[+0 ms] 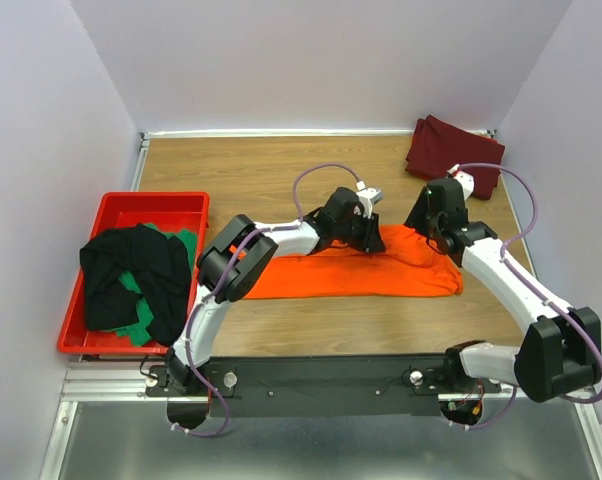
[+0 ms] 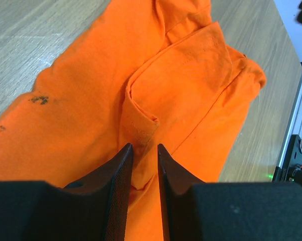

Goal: Fold and stack the t-shirts
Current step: Fold the tshirt

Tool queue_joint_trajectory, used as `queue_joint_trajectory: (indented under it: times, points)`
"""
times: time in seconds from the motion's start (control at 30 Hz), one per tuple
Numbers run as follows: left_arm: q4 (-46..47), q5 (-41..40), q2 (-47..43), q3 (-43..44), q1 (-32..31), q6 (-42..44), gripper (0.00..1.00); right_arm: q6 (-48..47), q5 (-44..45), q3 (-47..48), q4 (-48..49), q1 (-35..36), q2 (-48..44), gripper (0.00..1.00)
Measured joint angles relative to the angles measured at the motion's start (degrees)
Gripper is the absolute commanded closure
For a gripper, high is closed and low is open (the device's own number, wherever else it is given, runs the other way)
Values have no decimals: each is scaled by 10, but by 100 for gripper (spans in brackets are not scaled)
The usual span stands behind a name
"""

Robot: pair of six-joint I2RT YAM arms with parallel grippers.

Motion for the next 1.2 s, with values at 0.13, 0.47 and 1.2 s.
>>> queue_joint_trajectory:
  times: [0.13,0.47,1.2]
  points:
    - [10,7,-3,-12,0,3,66,3,10,-7,-1,0,10,38]
    - [28,11,-20,-33,0,9,67,9,42,-17,-10,-9,54,39]
    - [9,-30,-22,3,-3,5,52,27,59,-38,-17,-39,131,48]
